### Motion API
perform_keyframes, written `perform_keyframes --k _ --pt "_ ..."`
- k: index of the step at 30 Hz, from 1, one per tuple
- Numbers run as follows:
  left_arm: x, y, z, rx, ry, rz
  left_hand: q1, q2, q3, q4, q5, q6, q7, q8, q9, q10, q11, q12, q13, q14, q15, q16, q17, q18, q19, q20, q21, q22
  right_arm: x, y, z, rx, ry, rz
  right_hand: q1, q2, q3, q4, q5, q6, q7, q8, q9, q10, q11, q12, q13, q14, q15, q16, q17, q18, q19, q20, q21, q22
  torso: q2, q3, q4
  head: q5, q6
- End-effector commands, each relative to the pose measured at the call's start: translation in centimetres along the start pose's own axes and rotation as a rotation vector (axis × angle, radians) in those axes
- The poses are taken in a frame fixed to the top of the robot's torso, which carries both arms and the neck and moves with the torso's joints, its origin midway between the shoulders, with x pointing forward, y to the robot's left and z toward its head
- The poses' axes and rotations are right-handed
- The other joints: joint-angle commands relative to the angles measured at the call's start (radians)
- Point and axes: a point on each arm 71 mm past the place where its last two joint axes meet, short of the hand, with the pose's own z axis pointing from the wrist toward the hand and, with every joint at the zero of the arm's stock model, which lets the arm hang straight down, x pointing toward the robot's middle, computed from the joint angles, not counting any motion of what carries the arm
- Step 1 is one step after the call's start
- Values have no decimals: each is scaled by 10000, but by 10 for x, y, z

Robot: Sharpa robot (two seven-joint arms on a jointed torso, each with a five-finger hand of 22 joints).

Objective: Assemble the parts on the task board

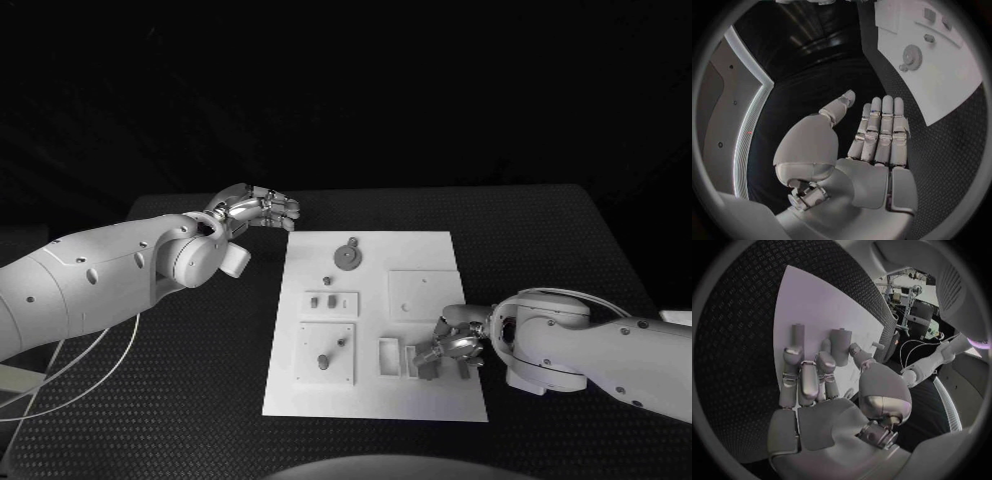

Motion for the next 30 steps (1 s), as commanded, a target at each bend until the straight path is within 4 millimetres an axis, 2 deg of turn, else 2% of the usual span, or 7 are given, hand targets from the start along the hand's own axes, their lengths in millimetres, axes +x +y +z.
perform_keyframes --k 1,7,11,21,27,30 --pt "1 -1 0 102 141 -97 -89 17 -40 -3 -9 -53 -21 61 -10 83 8 29 -12 -45 55 -43 19 167 -19 37 24 -15 5 -4 1 255 -140 -53 491 598 1301 -1326 47 106 -14 -131 -9 119 -4 73 26 108 -38 -46 39 378 17 40 54 160 -3 0 -11 -10 17" --pt "1 -1 0 112 124 -93 -86 10 -41 -10 -10 -51 -22 63 -11 85 7 29 -13 -48 57 -50 26 168 -24 39 23 -17 4 -3 -4 145 -175 347 465 657 1296 -1327 47 198 -39 -101 7 207 -26 142 57 156 -52 -44 97 378 36 47 62 162 -7 -3 -9 -2 35" --pt "0 -1 -1 99 94 -86 -86 8 -42 -12 -10 -50 -23 64 -12 86 6 30 -13 -48 57 -53 29 169 -26 40 23 -18 -3 -1 -8 51 -287 706 449 649 1287 -1325 47 227 -48 -95 11 244 -34 171 71 170 -58 -46 108 378 42 50 64 162 -8 9 -11 13 42" --pt "1 -1 0 70 90 -82 -90 -7 -49 -16 -11 -46 -24 67 -13 93 5 32 -14 -46 59 -62 42 170 -29 43 25 -20 -24 4 -22 -149 -628 1450 448 646 1290 -1333 48 270 -64 -89 15 290 -49 195 78 186 -70 -50 117 378 50 48 64 161 -12 0 -18 27 55" --pt "1 -1 0 64 106 -85 -94 -15 -53 -17 -11 -42 -25 70 -13 98 3 34 -14 -45 59 -66 50 171 -29 43 27 -20 -26 9 -22 -154 -205 2368 525 611 1313 -1339 46 280 -71 -105 12 285 -57 151 40 161 -83 -67 59 378 35 38 56 163 3 5 -12 28 78" --pt "1 -1 0 58 115 -88 -94 -18 -53 -17 -10 -40 -26 71 -13 99 2 34 -14 -45 59 -69 53 171 -29 44 28 -20 -25 13 -19 -67 -16 2350 559 591 1323 -1347 48 275 -70 -117 9 271 -56 124 22 130 -83 -80 9 378 17 38 47 163 -1 -2 -1 32 36"
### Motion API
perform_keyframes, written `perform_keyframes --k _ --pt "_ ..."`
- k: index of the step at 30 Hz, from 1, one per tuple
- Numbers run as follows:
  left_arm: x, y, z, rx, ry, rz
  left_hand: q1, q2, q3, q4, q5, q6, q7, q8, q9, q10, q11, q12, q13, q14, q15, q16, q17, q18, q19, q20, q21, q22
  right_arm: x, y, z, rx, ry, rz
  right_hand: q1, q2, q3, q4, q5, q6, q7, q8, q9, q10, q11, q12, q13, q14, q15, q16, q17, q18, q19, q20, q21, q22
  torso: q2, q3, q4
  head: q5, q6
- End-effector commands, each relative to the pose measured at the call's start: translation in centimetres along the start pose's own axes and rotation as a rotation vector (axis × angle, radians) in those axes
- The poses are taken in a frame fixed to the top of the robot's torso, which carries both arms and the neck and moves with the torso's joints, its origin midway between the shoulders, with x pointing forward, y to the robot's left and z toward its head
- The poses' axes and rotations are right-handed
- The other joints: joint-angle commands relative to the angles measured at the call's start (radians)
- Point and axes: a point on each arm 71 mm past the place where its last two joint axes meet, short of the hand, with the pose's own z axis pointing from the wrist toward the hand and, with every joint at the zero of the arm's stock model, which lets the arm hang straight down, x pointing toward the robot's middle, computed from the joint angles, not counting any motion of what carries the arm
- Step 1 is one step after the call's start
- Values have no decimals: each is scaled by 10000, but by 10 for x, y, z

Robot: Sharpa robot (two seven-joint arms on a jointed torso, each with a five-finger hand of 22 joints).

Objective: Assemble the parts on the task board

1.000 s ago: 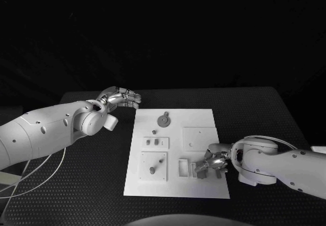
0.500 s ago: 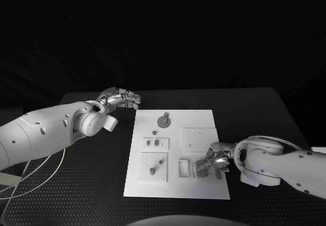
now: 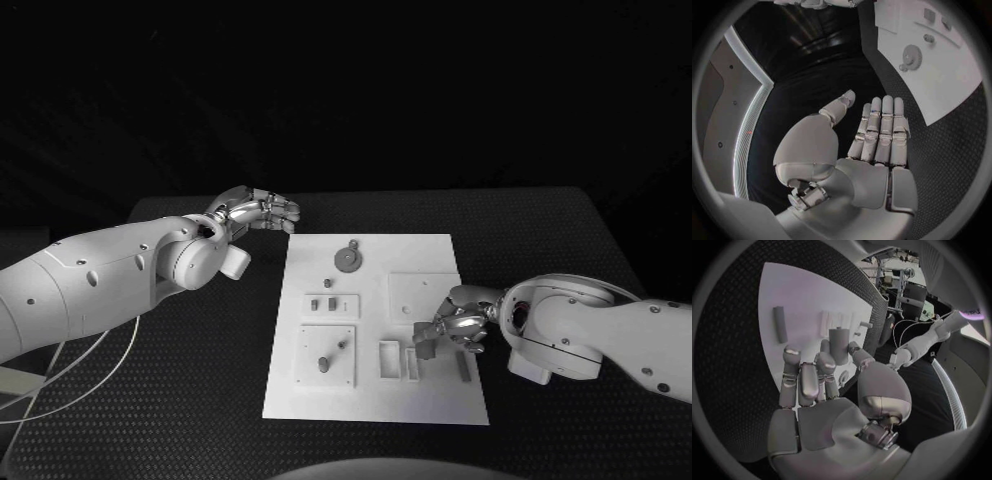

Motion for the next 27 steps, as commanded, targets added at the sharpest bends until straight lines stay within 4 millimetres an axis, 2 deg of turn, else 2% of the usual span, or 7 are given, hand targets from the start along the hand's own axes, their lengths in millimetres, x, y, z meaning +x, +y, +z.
perform_keyframes --k 1,7,11,18,22,27 --pt "2 -1 0 79 127 -85 -94 -18 -54 -17 -10 -40 -26 33 -15 100 2 34 -16 -11 25 -69 14 171 -29 43 28 -13 4 2 2 200 466 612 467 349 1357 -1319 45 90 3 -2 7 9 -2 -24 -19 62 -85 -45 -26 384 12 2 45 157 3 -5 13 4 -33" --pt "3 -2 1 80 163 -93 -91 -21 -52 -19 -9 -37 -28 36 -15 103 0 35 -16 -12 26 -75 19 172 -32 44 28 -14 6 13 10 175 437 741 442 289 1325 -1302 44 80 15 -24 0 -26 9 -71 -48 30 -78 -62 -64 384 -14 17 31 157 1 -25 -3 31 -46" --pt "4 -2 1 80 180 -97 -89 -21 -51 -20 -9 -35 -29 37 -15 106 -1 36 -17 -14 26 -79 24 172 -34 45 28 -15 7 18 13 142 440 699 435 259 1313 -1305 44 104 11 -19 3 -4 7 -38 -24 29 -75 -65 -59 384 -20 22 28 157 -2 -13 12 114 -124" --pt "4 -2 1 79 213 -105 -90 -23 -51 -20 -9 -32 -30 39 -16 108 -2 36 -17 -17 28 -87 30 172 -38 47 27 -16 12 28 21 41 590 492 391 221 1287 -1292 43 121 10 -23 2 -7 7 -44 -28 17 -73 -73 -72 384 -28 34 21 156 0 -23 20 85 -101" --pt "4 -2 0 71 198 -101 -90 -23 -50 -20 -9 -31 -31 40 -17 109 -2 36 -18 -19 29 -90 34 172 -40 48 27 -17 12 28 22 61 634 263 349 221 1274 -1281 43 127 11 -30 0 -6 8 -44 -28 10 -71 -78 -80 384 -30 43 16 153 4 -12 41 118 -95" --pt "3 -1 0 63 190 -98 -90 -24 -50 -20 -9 -30 -31 41 -17 111 -3 36 -18 -20 31 -96 39 172 -43 49 27 -18 15 30 23 31 796 132 322 207 1265 -1283 43 128 12 -37 -3 -4 9 -41 -25 -1 -70 -83 -94 384 -36 48 12 153 2 -11 16 161 -122"
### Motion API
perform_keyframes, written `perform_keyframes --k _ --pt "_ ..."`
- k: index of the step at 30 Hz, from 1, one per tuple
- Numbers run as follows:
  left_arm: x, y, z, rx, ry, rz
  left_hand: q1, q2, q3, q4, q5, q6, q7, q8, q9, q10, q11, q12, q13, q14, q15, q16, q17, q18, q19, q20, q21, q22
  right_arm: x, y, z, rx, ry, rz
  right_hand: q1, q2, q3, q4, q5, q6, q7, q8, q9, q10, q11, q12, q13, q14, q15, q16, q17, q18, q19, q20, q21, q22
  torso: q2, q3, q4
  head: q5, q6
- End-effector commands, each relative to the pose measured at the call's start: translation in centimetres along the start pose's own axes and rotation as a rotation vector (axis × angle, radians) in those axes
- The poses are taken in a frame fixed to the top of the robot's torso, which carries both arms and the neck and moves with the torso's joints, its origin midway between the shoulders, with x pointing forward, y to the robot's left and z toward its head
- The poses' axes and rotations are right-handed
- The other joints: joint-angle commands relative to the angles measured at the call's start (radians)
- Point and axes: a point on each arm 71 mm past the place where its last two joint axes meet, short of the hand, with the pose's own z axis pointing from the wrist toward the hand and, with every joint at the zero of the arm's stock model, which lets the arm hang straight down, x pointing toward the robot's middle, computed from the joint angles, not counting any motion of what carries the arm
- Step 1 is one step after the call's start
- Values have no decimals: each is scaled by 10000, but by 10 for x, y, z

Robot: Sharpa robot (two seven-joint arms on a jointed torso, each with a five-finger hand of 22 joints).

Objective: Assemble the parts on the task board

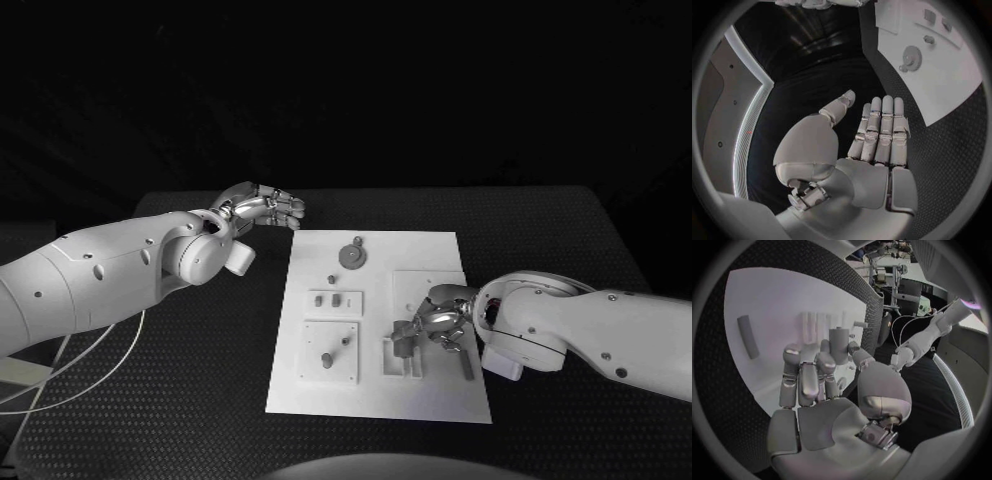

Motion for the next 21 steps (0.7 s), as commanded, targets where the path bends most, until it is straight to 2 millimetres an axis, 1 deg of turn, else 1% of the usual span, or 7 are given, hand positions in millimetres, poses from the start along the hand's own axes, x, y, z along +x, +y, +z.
perform_keyframes --k 1,3,7,13,17,20,21 --pt "2 -1 0 70 150 -86 -90 -25 -50 -20 -9 -30 -31 41 -10 42 -3 36 -11 -21 31 -58 11 172 -43 50 27 -11 4 1 1 -5 242 -271 275 250 1278 -1268 34 76 -4 0 14 -9 9 -1 4 5 -67 -42 6 383 -54 30 11 156 3 5 -23 50 -32" --pt "2 -1 0 73 154 -87 -90 -25 -50 -19 -9 -30 -31 42 -10 43 -3 36 -11 -22 31 -60 13 172 -44 50 27 -11 4 1 1 3 261 -315 264 247 1275 -1267 34 77 -3 -2 13 1 10 15 16 -7 -66 -45 -16 383 -56 32 10 155 4 4 -24 54 -39" --pt "2 -1 0 65 144 -84 -91 -25 -51 -19 -9 -30 -31 42 -11 44 -3 36 -11 -23 32 -63 16 172 -45 51 27 -12 6 1 2 21 326 -357 248 251 1273 -1263 34 79 -3 -5 12 -1 10 12 14 -9 -65 -47 -15 383 -59 36 7 155 0 20 -24 73 -61" --pt "2 -1 0 62 166 -89 -93 -24 -50 -17 -9 -30 -32 43 -12 45 -3 35 -12 -24 33 -69 22 172 -47 52 27 -13 10 1 4 56 562 -428 183 260 1263 -1255 34 83 0 -18 7 -13 14 -4 5 -19 -61 -53 -21 383 -69 47 -1 154 7 18 -13 75 -78" --pt "2 -1 0 61 161 -88 -94 -24 -50 -15 -9 -30 -32 43 -12 45 -3 35 -13 -24 34 -72 26 172 -48 53 28 -13 12 0 5 68 643 -429 170 257 1261 -1255 34 83 1 -21 5 -4 15 13 17 -24 -60 -55 -26 383 -71 49 -2 154 4 21 -23 102 -84" --pt "2 -1 1 54 166 -88 -96 -25 -51 -14 -9 -30 -31 43 -13 45 -3 35 -13 -24 35 -74 29 172 -49 54 28 -14 15 1 7 72 705 -441 160 256 1260 -1254 34 84 2 -24 5 -5 15 12 17 -31 -59 -56 -36 383 -74 51 -4 154 3 22 -27 103 -92" --pt "2 -1 1 56 178 -91 -97 -25 -51 -13 -9 -30 -31 43 -13 45 -3 34 -14 -24 35 -75 30 172 -49 54 28 -14 16 1 8 75 737 -449 156 257 1260 -1254 34 84 2 -25 4 -20 16 -10 2 -37 -59 -57 -47 383 -74 51 -4 154 6 20 -27 88 -74"
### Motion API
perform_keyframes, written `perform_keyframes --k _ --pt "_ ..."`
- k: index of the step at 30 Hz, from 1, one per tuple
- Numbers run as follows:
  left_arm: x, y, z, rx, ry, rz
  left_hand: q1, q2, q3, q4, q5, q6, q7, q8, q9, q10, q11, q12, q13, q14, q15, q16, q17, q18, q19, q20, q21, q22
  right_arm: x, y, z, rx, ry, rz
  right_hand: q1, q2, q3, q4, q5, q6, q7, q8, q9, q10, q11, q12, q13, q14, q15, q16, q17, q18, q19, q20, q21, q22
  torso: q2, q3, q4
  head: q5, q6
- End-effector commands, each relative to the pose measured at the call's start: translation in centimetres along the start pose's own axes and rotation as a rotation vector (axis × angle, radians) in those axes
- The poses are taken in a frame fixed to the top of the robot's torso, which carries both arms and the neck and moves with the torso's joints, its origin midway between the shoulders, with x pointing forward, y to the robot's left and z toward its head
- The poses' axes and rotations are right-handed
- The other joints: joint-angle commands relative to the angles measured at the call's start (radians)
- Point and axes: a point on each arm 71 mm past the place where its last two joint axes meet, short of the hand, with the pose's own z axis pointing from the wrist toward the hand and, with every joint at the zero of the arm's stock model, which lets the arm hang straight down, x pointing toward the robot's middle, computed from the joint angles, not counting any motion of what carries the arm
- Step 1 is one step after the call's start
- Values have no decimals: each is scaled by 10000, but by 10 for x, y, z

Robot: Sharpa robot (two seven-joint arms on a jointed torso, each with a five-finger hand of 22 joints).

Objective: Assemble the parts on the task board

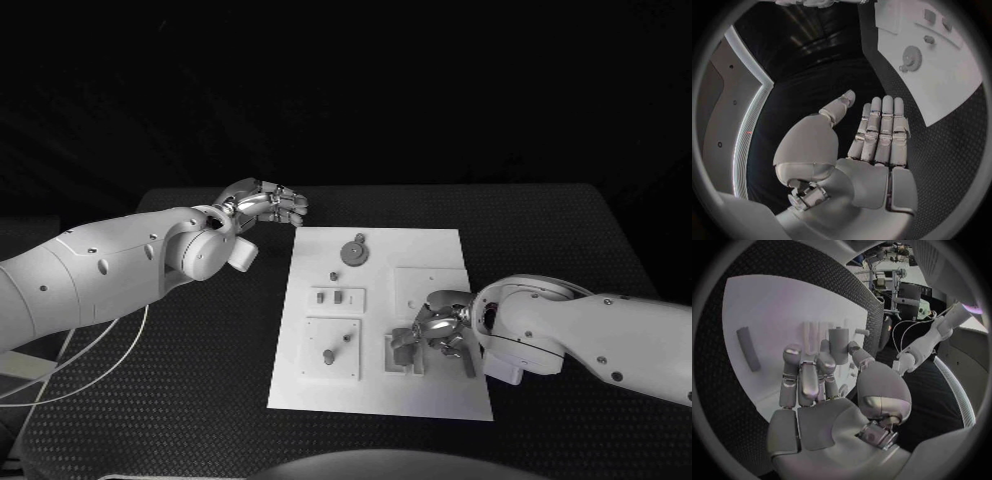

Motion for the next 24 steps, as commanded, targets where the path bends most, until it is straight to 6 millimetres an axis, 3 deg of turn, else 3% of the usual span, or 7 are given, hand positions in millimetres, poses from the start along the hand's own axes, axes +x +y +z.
perform_keyframes --k 1,5,24 --pt "3 -1 1 74 184 -93 -98 -26 -51 -13 -9 -30 -31 43 -15 45 -3 34 -15 -24 35 -36 13 172 -49 54 28 -15 4 1 2 1 289 -227 105 216 1273 -1239 43 77 26 53 7 -24 16 -15 -4 -43 -59 -59 -25 382 -44 17 -6 155 2 -1 -6 -12 20" --pt "3 -1 1 66 188 -94 -100 -26 -52 -11 -9 -32 -31 43 -16 45 -3 33 -16 -24 36 -39 17 173 -50 55 29 -15 6 -1 3 32 348 -211 78 222 1273 -1236 43 74 28 45 4 -32 19 -19 -5 -48 -57 -63 -24 382 -50 22 -10 155 5 9 10 18 19" --pt "1 0 0 14 180 -93 -106 -26 -50 -5 -9 -39 -28 40 -22 40 0 27 -21 -17 35 -51 42 177 -50 56 33 -18 8 -4 6 99 262 -255 9 208 1270 -1235 43 67 35 23 -4 -71 26 -58 -26 -91 -51 -74 -78 382 -66 32 -20 155 0 -14 5 46 21"
